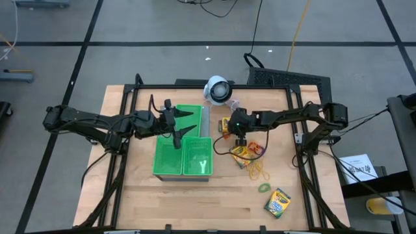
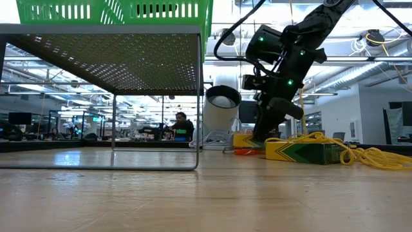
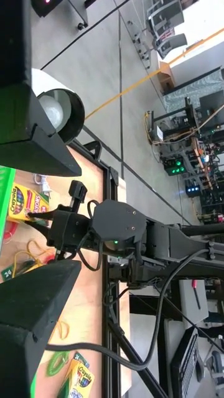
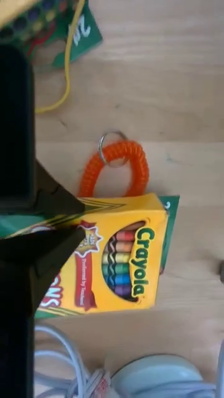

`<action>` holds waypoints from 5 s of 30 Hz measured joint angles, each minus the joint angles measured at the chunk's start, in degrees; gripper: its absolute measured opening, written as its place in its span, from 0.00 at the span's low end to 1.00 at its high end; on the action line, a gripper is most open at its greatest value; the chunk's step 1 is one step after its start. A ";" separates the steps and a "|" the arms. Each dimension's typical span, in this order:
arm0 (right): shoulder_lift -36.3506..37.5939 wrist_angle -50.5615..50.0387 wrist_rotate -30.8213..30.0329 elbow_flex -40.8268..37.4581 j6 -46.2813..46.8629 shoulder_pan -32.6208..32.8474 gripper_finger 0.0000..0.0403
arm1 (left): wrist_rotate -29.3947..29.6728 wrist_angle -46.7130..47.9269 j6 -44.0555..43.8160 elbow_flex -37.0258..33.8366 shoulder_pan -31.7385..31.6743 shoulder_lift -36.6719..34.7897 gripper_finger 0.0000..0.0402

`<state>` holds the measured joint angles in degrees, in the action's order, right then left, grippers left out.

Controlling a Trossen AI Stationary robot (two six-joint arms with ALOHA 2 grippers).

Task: Pick & Place Office Desk Supplies
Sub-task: Put the crayon box into the top green basket on the shelf, then put the crayons box into the top green basket on the shelf

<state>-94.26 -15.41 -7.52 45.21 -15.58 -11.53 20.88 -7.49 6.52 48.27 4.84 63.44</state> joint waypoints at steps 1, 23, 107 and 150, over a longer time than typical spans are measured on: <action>0.00 -0.03 0.12 0.00 0.06 0.02 0.02 | 0.00 0.00 0.00 0.00 0.00 0.00 0.60; 6.81 -7.99 7.26 -0.07 1.54 0.68 0.01 | 0.01 -0.05 0.02 0.00 0.00 0.00 0.60; 4.35 49.43 36.27 -20.47 60.12 -18.01 0.84 | 0.00 0.18 -1.36 0.00 0.00 -0.02 0.60; 0.35 46.71 32.84 -20.41 64.25 -9.99 0.81 | 0.00 -0.02 -2.58 0.00 0.00 0.00 0.60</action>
<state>-93.91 31.30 25.31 24.80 48.66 -21.52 20.88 -7.51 3.95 48.27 4.84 63.44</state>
